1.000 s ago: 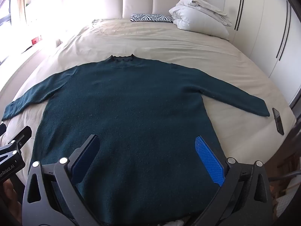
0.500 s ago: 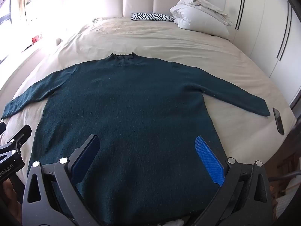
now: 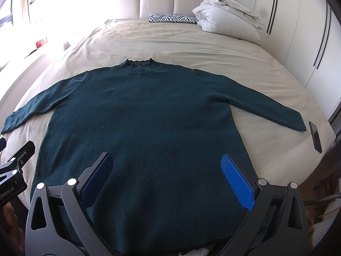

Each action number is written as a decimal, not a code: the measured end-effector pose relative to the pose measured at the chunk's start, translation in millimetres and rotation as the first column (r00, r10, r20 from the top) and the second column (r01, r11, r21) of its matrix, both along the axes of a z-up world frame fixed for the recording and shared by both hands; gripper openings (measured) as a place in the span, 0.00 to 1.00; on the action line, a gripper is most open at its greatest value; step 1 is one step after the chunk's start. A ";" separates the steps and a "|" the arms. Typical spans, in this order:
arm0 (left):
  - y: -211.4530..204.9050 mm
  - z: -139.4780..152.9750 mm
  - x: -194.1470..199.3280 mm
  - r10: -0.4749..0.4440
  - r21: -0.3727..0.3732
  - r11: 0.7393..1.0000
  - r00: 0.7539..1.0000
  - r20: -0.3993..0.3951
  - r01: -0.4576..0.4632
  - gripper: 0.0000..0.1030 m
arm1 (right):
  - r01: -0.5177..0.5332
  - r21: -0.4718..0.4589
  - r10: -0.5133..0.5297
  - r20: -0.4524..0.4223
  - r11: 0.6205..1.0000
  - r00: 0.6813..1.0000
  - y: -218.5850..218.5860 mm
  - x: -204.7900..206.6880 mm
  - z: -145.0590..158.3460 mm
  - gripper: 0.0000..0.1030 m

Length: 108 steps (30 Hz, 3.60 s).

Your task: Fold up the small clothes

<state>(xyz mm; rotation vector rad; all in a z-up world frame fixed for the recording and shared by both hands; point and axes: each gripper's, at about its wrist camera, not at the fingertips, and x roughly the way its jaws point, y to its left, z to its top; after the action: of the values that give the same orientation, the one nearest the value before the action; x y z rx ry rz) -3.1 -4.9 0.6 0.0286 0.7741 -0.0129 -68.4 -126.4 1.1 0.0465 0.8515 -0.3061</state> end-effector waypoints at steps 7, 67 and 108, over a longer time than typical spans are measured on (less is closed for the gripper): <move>-0.7 0.1 -0.3 0.001 -0.001 1.000 1.000 0.000 -0.001 1.00 | -0.001 0.000 0.001 -0.002 1.000 1.000 0.1 0.1 -0.3 1.00; 1.7 -5.4 0.7 -0.001 -0.007 1.000 1.000 -0.001 0.001 1.00 | -0.006 0.001 0.006 -0.020 1.000 1.000 4.1 -3.8 -10.6 1.00; -0.4 -56.4 51.3 -0.135 -0.243 0.966 0.977 -0.166 0.093 1.00 | 0.318 0.485 -0.392 0.057 0.815 0.918 -266.1 -32.6 -50.9 0.86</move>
<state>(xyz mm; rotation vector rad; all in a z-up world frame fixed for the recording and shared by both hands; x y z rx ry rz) 48.1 -5.2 -55.9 -0.1538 0.9482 -0.2195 -101.0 -392.5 -49.7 0.6852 0.7414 -0.4377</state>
